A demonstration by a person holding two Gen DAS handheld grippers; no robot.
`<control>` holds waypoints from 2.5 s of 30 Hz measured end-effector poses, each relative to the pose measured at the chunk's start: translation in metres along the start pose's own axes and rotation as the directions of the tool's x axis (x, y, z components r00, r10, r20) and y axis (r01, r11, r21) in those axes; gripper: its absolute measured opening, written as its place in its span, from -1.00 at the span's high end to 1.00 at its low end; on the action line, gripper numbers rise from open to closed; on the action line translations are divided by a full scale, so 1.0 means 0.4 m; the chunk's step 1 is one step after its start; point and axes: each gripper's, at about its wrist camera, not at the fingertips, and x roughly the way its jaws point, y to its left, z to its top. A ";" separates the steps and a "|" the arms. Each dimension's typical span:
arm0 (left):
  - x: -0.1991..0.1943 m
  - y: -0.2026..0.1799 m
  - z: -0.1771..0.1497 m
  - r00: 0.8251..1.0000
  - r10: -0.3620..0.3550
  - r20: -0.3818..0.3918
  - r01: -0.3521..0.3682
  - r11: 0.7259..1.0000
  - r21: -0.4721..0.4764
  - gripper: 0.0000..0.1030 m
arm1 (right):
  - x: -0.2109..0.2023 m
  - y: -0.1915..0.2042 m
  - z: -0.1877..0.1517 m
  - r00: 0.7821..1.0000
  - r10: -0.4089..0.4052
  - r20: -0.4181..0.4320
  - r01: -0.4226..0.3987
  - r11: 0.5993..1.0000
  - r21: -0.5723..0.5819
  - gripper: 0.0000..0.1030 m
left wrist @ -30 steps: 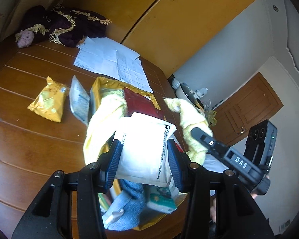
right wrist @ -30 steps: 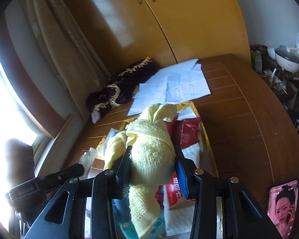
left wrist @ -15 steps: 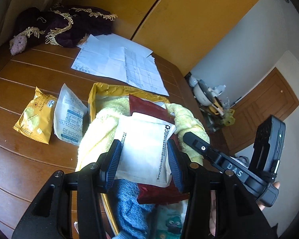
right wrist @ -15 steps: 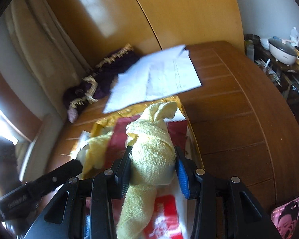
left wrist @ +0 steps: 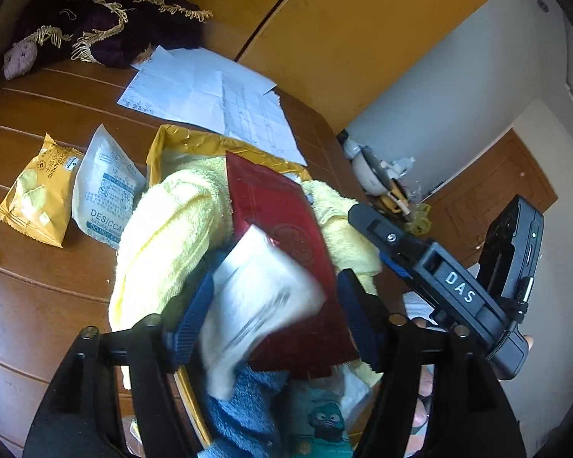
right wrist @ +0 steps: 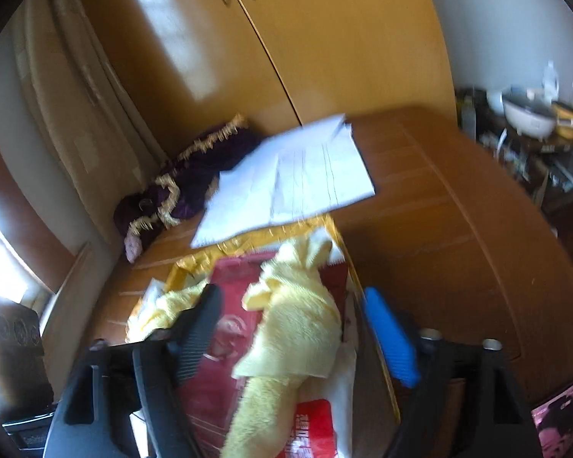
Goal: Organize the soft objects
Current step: 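Lower the desiccant packet and yellow towel into the tray and open both tools, then withdraw both open tools from the tray back over the table, then grasp the yellow cracker packet with the left tool while the right grasps a desiccant packet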
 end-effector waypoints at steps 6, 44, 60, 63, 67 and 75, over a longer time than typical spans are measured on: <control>-0.062 0.000 -0.018 0.994 -0.098 0.053 0.099 0.995 -0.011 -0.36 | -0.060 0.036 0.001 0.995 0.077 0.059 -0.076 0.997 -0.009 -0.61; -0.251 0.385 0.028 0.957 0.219 0.188 -0.158 0.943 -0.292 -0.36 | 0.299 0.471 -0.043 0.910 -0.032 -0.414 -0.064 0.974 -0.216 -0.06; -0.259 0.393 0.040 0.941 0.299 0.160 -0.255 0.934 -0.250 -0.36 | 0.303 0.502 -0.068 0.928 -0.184 -0.324 0.054 0.927 -0.371 0.94; -0.240 0.372 0.048 0.938 0.318 0.141 -0.287 0.936 -0.205 -0.36 | 0.276 0.482 -0.054 0.939 -0.130 -0.320 0.022 0.948 -0.318 0.97; -0.209 0.343 0.058 0.932 0.344 0.114 -0.327 0.934 -0.147 -0.36 | 0.227 0.437 -0.031 0.949 -0.010 -0.315 -0.063 0.973 -0.221 0.98; -0.104 0.280 0.109 0.909 0.414 0.045 -0.415 0.910 0.006 -0.36 | 0.103 0.353 -0.001 0.954 0.187 -0.235 -0.221 0.967 -0.126 0.98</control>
